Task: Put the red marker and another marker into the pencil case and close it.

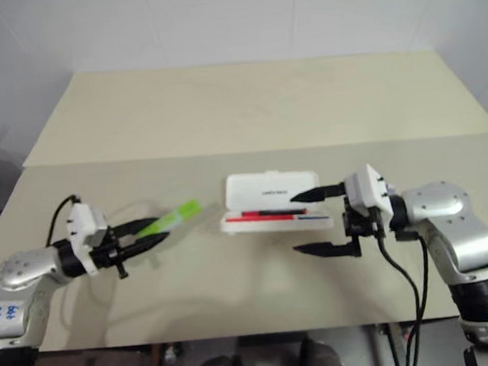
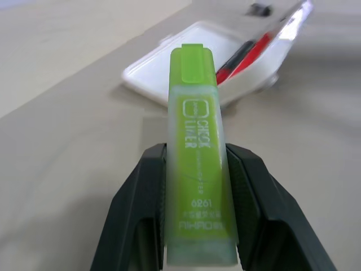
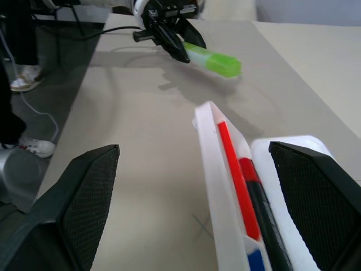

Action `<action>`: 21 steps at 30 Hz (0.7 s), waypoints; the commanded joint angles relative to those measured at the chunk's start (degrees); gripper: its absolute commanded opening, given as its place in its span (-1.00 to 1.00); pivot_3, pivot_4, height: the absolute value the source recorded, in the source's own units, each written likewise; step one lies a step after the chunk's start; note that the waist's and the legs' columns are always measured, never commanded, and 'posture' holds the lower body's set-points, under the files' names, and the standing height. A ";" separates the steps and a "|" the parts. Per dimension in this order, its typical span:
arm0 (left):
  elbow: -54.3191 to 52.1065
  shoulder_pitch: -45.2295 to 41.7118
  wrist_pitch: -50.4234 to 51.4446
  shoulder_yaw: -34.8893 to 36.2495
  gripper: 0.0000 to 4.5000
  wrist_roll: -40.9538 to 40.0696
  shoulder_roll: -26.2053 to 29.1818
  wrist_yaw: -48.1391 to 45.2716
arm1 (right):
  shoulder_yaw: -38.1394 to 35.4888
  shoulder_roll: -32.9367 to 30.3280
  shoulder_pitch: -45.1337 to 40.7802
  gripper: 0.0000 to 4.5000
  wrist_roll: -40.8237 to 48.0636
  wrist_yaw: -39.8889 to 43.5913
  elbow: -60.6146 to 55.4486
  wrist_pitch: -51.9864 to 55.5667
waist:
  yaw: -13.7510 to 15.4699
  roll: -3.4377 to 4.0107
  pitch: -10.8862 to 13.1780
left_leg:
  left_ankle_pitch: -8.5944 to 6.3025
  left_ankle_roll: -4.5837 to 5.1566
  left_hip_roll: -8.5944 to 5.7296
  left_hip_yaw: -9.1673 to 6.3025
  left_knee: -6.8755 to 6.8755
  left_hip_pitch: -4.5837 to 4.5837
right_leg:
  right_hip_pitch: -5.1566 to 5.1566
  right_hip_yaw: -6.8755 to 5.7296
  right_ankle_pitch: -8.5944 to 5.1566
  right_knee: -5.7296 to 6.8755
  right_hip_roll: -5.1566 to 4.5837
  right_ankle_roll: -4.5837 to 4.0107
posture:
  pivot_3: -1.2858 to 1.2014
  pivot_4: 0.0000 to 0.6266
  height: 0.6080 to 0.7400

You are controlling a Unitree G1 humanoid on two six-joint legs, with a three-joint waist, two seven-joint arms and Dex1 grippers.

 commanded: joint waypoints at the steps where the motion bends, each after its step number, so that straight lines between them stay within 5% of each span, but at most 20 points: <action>1: -0.39 -4.74 1.17 -2.76 -0.50 -0.71 -0.27 -2.59 | -4.05 -2.14 2.69 1.00 0.88 -1.13 -3.78 -0.54 | 0.24 -0.01 0.01 | 0.00 0.00 0.00 0.00 0.01 -0.02 | 0.00 0.00 0.00 -0.02 0.01 0.00 | 0.03 -0.52 1.00; 21: 27.95 -32.81 -9.10 -17.68 -0.50 10.33 -20.08 -7.00 | -19.83 -3.88 26.58 1.00 4.12 -11.25 -20.28 1.99 | 0.56 -0.31 0.13 | 0.05 0.07 -0.04 0.03 0.16 -0.04 | 0.12 0.01 0.01 -0.11 0.01 0.03 | 0.03 -0.52 1.00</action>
